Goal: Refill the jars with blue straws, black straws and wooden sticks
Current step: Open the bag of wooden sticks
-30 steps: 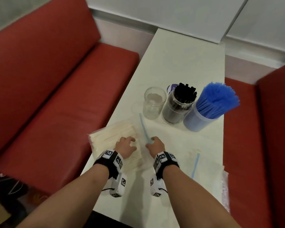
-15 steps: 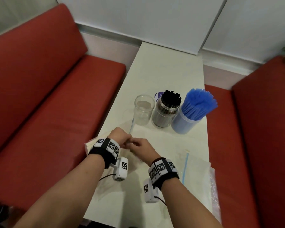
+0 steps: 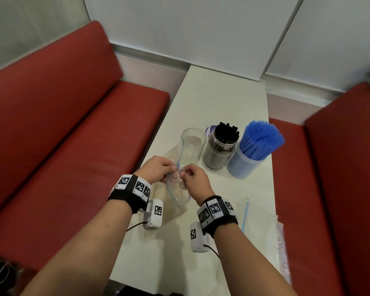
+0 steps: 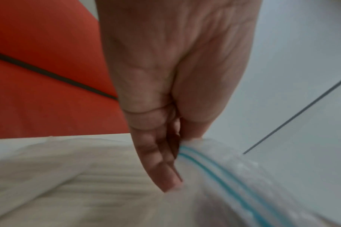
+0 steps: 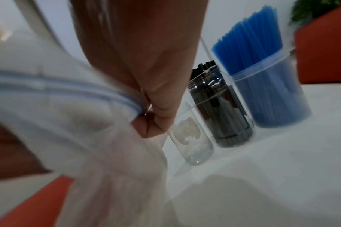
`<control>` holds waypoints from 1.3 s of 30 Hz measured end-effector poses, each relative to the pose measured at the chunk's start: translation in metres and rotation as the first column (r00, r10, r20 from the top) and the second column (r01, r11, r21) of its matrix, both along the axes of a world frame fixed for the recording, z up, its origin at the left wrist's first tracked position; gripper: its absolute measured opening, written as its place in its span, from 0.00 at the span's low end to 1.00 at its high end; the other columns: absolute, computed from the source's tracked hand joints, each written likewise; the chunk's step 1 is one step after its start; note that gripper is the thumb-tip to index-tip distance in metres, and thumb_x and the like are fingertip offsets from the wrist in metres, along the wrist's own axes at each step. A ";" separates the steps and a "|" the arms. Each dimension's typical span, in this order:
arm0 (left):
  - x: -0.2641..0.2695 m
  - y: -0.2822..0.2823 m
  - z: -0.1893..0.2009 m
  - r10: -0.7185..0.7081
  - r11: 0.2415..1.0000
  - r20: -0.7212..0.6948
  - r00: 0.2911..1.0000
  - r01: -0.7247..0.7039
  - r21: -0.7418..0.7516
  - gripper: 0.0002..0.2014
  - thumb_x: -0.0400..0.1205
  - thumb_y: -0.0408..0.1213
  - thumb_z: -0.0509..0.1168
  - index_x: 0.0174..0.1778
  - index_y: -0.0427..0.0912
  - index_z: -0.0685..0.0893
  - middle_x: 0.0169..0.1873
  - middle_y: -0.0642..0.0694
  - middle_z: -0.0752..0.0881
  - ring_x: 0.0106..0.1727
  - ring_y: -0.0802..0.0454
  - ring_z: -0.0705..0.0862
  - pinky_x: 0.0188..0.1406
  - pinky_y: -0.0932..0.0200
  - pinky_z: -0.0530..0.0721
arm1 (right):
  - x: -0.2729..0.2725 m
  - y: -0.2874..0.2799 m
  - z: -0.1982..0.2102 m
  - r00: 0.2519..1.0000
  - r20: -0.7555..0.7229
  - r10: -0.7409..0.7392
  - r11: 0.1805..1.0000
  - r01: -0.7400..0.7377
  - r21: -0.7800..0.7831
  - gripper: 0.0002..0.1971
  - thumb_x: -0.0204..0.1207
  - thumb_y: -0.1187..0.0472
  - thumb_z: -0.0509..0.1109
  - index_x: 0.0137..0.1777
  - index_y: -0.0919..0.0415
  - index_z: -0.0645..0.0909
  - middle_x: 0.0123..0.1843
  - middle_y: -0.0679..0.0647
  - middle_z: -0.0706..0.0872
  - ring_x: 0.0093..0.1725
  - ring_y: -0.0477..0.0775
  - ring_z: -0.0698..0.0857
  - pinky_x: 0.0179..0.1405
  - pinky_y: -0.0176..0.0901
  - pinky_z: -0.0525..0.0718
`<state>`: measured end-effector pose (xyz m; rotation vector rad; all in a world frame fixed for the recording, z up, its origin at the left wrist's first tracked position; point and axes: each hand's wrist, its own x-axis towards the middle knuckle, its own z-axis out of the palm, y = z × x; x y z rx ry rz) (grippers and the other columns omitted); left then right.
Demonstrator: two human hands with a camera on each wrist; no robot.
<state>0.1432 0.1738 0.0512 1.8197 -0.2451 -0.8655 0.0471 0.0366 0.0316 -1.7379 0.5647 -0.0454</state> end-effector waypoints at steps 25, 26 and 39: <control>-0.024 -0.004 -0.014 0.212 0.858 -0.817 0.536 -0.502 -0.107 0.23 0.93 0.53 0.52 0.64 0.35 0.80 0.57 0.32 0.88 0.60 0.38 0.85 0.60 0.44 0.82 | -0.031 -0.043 0.003 0.914 -0.269 -0.303 0.141 0.322 0.936 0.11 0.81 0.50 0.71 0.51 0.58 0.82 0.28 0.52 0.76 0.28 0.47 0.75 0.30 0.32 0.73; -0.026 -0.004 -0.015 0.202 0.855 -0.825 0.528 -0.506 -0.114 0.25 0.93 0.53 0.52 0.66 0.32 0.80 0.58 0.31 0.88 0.62 0.37 0.84 0.66 0.42 0.78 | -0.033 -0.042 0.001 0.925 -0.261 -0.277 0.272 0.336 0.902 0.16 0.78 0.45 0.74 0.50 0.58 0.85 0.31 0.54 0.82 0.31 0.49 0.81 0.32 0.34 0.78; -0.025 -0.007 -0.036 -0.004 0.921 -0.461 0.888 -0.177 -0.348 0.39 0.78 0.67 0.68 0.80 0.46 0.75 0.48 0.37 0.89 0.38 0.51 0.90 0.37 0.54 0.90 | -0.034 -0.042 -0.001 0.877 -0.194 -0.439 0.560 0.436 0.705 0.12 0.90 0.57 0.61 0.50 0.65 0.79 0.43 0.62 0.90 0.38 0.57 0.89 0.42 0.52 0.90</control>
